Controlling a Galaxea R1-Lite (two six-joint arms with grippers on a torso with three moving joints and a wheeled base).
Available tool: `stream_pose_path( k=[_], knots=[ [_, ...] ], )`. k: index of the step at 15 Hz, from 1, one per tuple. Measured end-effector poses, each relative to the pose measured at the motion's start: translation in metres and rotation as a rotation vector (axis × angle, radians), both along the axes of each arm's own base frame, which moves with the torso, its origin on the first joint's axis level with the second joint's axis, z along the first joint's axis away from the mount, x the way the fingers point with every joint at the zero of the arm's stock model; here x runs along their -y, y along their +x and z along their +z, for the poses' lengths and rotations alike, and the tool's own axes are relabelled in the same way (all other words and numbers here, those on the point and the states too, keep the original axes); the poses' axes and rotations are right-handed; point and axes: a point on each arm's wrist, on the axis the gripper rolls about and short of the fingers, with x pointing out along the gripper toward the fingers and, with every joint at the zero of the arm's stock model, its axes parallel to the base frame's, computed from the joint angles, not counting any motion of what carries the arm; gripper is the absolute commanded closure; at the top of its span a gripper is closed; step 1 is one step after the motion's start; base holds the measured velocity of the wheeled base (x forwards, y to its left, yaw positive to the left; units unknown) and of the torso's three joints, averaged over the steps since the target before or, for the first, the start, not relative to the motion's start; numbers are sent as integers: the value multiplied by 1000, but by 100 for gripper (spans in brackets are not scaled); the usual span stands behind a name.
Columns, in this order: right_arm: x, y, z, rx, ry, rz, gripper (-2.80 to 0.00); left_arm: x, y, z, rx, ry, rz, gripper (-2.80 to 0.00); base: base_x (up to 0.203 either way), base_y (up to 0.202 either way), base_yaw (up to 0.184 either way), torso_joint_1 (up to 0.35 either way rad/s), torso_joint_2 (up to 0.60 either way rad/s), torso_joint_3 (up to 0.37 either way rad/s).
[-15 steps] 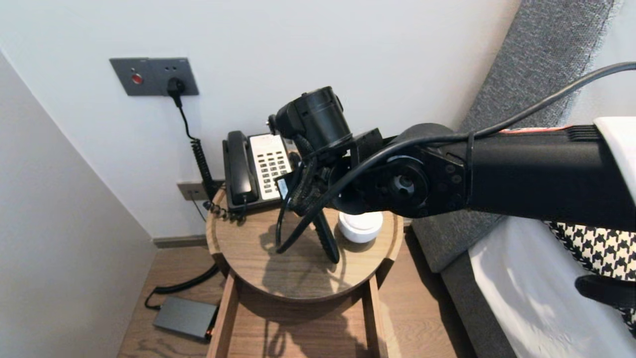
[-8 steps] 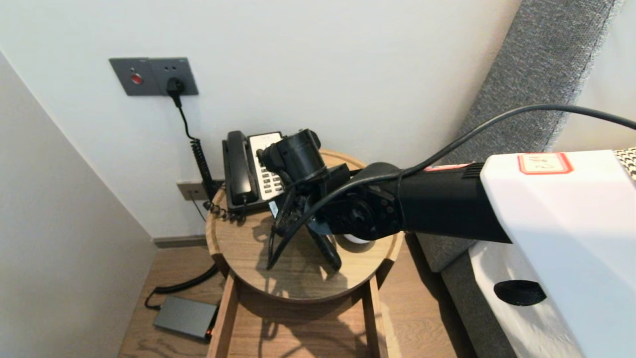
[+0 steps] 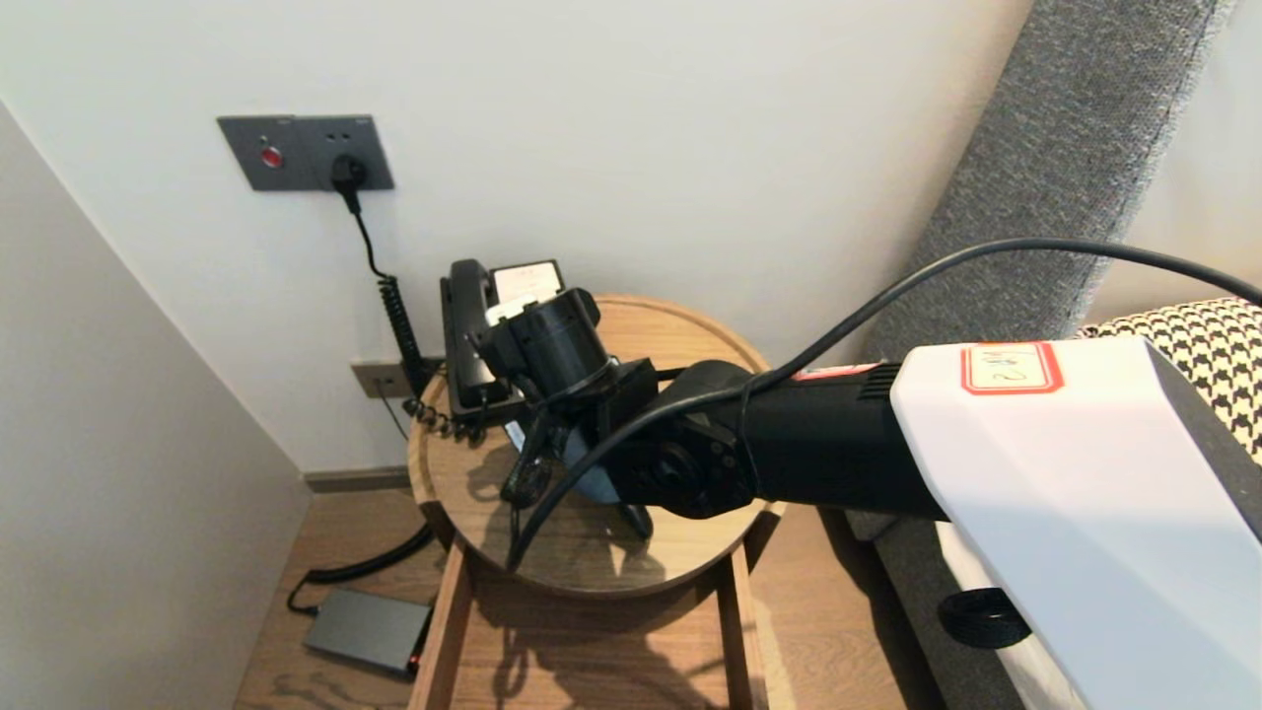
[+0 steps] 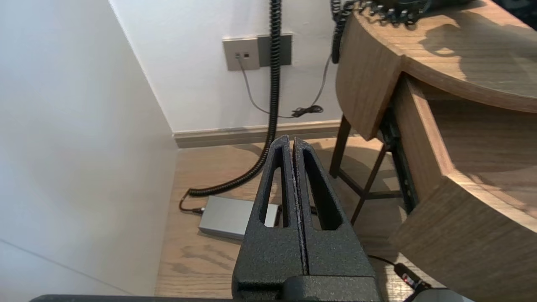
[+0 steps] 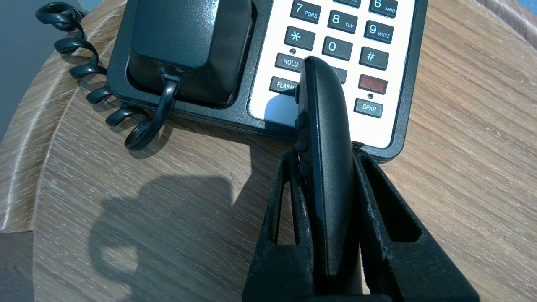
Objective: Take the remote control out of the drawer one by one and place them on the table
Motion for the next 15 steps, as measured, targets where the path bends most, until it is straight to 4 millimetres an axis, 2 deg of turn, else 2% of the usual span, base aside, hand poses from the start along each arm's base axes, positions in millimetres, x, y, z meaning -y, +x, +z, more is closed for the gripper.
stream_pose_path(
  k=[7,12,15],
  knots=[
    [-2,-5,6,19,-6,6,-280,0,0,0,0,0,0,0,0,0,0,0,0,0],
    [7,-13,30,56,22,6,-280,0,0,0,0,0,-1,0,0,0,0,0,0,0],
    [19,-17,52,98,28,-24,-280,0,0,0,0,0,0,0,0,0,0,0,0,0]
  ],
)
